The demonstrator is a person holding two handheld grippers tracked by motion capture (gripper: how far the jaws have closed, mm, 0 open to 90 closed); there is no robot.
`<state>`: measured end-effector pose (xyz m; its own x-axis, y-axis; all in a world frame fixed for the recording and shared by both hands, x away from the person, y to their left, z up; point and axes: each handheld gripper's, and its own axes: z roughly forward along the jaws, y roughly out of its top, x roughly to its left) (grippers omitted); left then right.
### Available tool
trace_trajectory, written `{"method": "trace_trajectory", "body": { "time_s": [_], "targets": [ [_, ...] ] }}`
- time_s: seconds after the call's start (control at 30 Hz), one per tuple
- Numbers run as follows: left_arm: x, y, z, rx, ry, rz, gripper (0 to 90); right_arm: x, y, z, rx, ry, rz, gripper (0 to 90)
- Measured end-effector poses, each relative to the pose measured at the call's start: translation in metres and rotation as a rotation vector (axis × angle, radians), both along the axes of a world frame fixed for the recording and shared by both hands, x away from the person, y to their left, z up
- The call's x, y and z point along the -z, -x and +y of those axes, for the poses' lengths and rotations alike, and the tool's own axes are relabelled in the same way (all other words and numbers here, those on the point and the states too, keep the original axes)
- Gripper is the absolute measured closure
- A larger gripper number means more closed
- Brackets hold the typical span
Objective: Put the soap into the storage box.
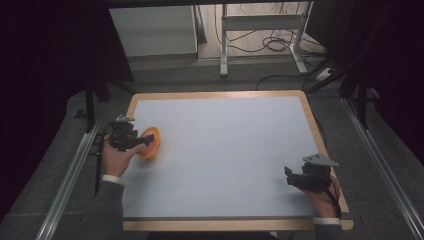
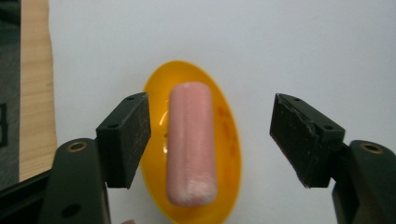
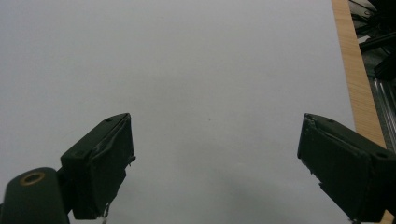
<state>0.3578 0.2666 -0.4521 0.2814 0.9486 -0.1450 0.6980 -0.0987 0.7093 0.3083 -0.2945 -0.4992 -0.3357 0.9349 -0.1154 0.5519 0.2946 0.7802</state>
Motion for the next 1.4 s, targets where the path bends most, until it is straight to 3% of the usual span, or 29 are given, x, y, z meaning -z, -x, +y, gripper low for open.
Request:
{"method": "trace_trajectory", "body": {
  "time_s": [0.1, 0.33, 0.53, 0.9, 1.03, 1.1, 1.4],
  "targets": [
    [-0.005, 0.011, -0.005, 0.030, -0.022, -0.018, 27.8, 0.000, 0.000, 0.000, 0.000, 0.001, 0.000, 10.3],
    [-0.001, 0.037, -0.015, 0.121, 0.023, -0.036, 25.7, 0.001, 0.001, 0.000, 0.000, 0.005, 0.002, 10.4],
    [0.012, 0.057, -0.025, 0.175, 0.040, -0.040, 25.6, 0.001, 0.001, 0.002, -0.005, 0.007, 0.005, 10.3],
    [0.046, 0.088, -0.035, 0.196, 0.082, -0.044, 27.1, 0.001, 0.001, 0.002, -0.007, 0.009, 0.003, 10.4],
    [0.057, 0.093, -0.035, 0.197, 0.088, -0.022, 27.6, 0.001, 0.001, 0.003, -0.004, 0.010, 0.001, 10.4],
    [0.060, 0.094, -0.035, 0.199, 0.084, -0.010, 27.6, 0.001, 0.002, 0.003, -0.006, 0.007, 0.000, 10.4],
    [0.059, 0.098, -0.030, 0.187, 0.095, -0.028, 28.0, 0.000, 0.002, 0.003, -0.009, 0.009, -0.004, 10.4]
  ]
}}
